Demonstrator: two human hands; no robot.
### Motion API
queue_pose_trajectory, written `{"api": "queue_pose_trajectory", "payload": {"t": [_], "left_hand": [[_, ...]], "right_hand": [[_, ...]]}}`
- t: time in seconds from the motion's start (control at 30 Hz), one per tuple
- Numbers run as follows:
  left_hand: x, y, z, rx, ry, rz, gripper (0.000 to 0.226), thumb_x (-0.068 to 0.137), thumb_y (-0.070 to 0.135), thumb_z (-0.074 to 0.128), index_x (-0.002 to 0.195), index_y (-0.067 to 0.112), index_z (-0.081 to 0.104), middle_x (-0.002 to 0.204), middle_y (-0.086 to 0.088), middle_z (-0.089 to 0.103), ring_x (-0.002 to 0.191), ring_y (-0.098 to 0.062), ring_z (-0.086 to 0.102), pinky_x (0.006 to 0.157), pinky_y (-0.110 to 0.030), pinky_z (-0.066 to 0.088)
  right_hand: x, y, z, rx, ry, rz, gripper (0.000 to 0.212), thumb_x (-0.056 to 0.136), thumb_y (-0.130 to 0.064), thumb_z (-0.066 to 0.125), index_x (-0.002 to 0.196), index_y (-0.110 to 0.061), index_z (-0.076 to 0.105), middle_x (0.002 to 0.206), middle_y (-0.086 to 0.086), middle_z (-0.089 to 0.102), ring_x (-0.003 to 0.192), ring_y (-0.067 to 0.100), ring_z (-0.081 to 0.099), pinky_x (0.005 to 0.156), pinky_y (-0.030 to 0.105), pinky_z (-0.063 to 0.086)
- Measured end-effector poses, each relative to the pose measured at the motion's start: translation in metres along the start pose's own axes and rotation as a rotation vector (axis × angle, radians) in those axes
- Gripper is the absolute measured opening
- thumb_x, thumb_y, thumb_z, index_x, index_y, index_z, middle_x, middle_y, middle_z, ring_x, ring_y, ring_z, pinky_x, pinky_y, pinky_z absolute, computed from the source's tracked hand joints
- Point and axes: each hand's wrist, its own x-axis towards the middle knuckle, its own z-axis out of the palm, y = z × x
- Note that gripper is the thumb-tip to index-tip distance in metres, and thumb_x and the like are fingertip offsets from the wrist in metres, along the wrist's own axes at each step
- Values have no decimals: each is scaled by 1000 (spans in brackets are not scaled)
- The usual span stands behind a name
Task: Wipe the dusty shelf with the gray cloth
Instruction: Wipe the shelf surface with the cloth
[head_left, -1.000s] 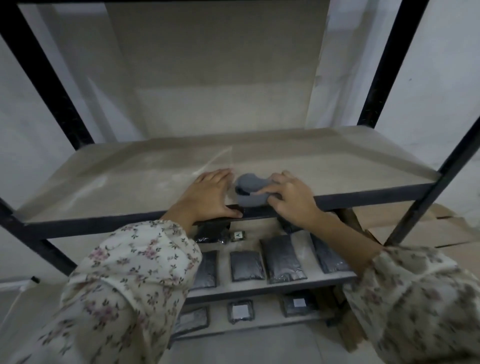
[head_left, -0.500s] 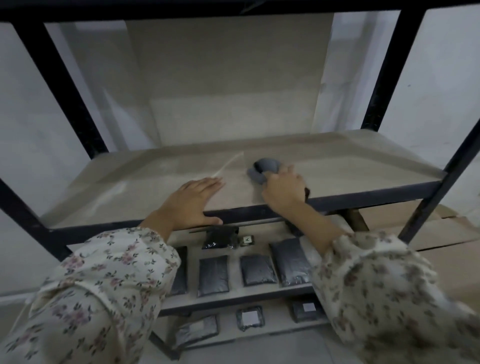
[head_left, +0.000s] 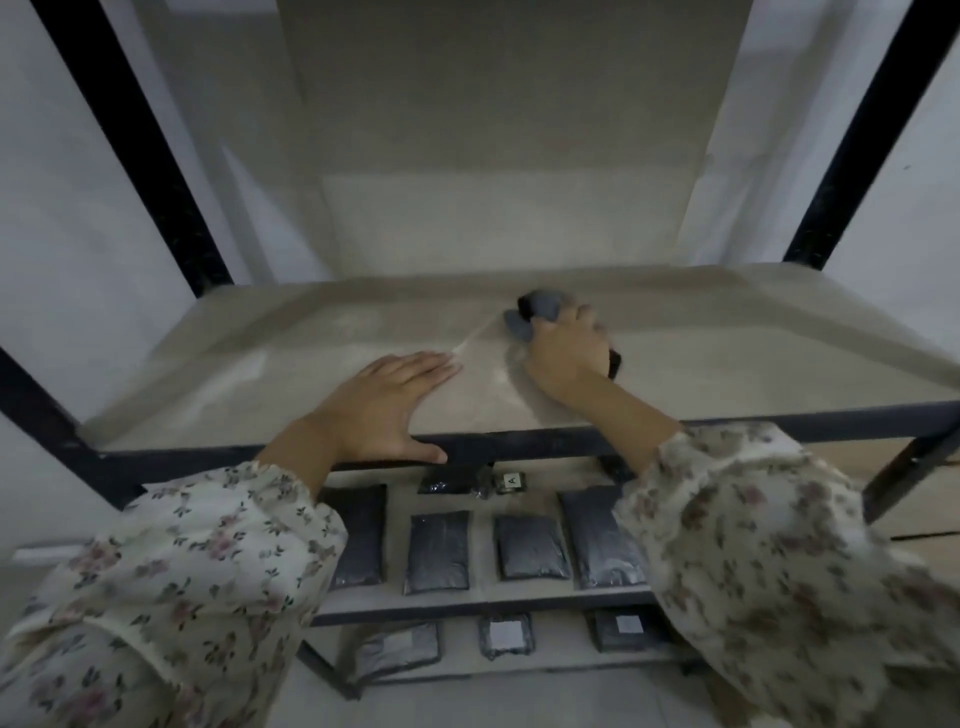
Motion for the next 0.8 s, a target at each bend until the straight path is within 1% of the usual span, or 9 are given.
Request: {"api": "queue_pose_trajectory", "payload": {"t": [0.13, 0.27, 0.37, 0.5, 0.6, 0.67, 0.7, 0.73, 0.8], "left_hand": [[1, -1, -3, -9, -13, -8, 113, 57, 88, 32, 149, 32, -1, 159, 9, 1, 146, -9, 2, 116, -29, 0], [-1, 2, -2, -12, -10, -50, 112, 61, 85, 41, 149, 32, -2, 159, 10, 0, 146, -8, 1, 117, -29, -1], [-1, 3, -2, -10, -19, -69, 112, 60, 86, 42, 149, 33, -3, 158, 13, -2, 145, -6, -1, 117, -28, -2], [1, 2, -1, -22, -27, -75, 111, 60, 87, 37, 148, 34, -4, 154, 18, -6, 140, 2, -7, 116, -26, -5], [2, 2, -2, -25, -46, -78, 112, 60, 87, 41, 148, 35, -5, 152, 20, -9, 138, 5, -9, 115, -25, -6], [2, 0, -2, -24, -46, -82, 112, 60, 86, 45, 147, 36, -5, 151, 21, -10, 138, 5, -9, 115, -25, -6], [1, 0, -2, -23, -46, -86, 111, 61, 86, 45, 147, 37, -6, 151, 21, -10, 138, 6, -9, 116, -26, -6], [0, 1, -2, -23, -46, -89, 110, 61, 86, 44, 146, 38, -6, 151, 22, -10, 138, 6, -9, 116, -26, -5], [-1, 2, -3, -29, -46, -96, 107, 61, 86, 40, 146, 39, -6, 150, 22, -10, 138, 6, -9, 116, -26, -5]], "right_hand": [[1, -9, -1, 206, -15, -212, 43, 93, -27, 37, 133, -19, 47, 142, 17, 35, 126, 36, 34, 102, 47, 35], [59, 13, -8, 454, -43, -83, 52, 89, -56, 36, 122, -20, 55, 135, 15, 42, 118, 36, 47, 94, 40, 44], [88, 19, -1, 398, -87, -77, 57, 89, -60, 31, 128, -23, 49, 138, 14, 39, 121, 37, 44, 98, 45, 43], [74, 5, 10, 401, -69, -311, 49, 84, -51, 29, 120, -27, 53, 127, 12, 55, 109, 35, 55, 88, 39, 50], [66, 10, 6, 492, -159, -440, 38, 88, -26, 37, 115, -25, 63, 113, 1, 56, 89, 23, 59, 63, 26, 49], [77, 12, -1, 591, -182, -388, 36, 88, -21, 42, 116, -28, 63, 102, -5, 57, 70, 15, 58, 44, 18, 43], [89, 12, -2, 617, -138, -341, 35, 88, -22, 43, 117, -26, 63, 101, -1, 60, 68, 18, 60, 41, 17, 43], [101, 10, -1, 589, -88, -303, 36, 88, -25, 42, 119, -20, 60, 105, 4, 60, 74, 24, 61, 48, 19, 47], [121, 7, 4, 445, -88, -251, 50, 85, -37, 37, 128, -14, 49, 122, 11, 51, 96, 32, 56, 74, 30, 49]]}}
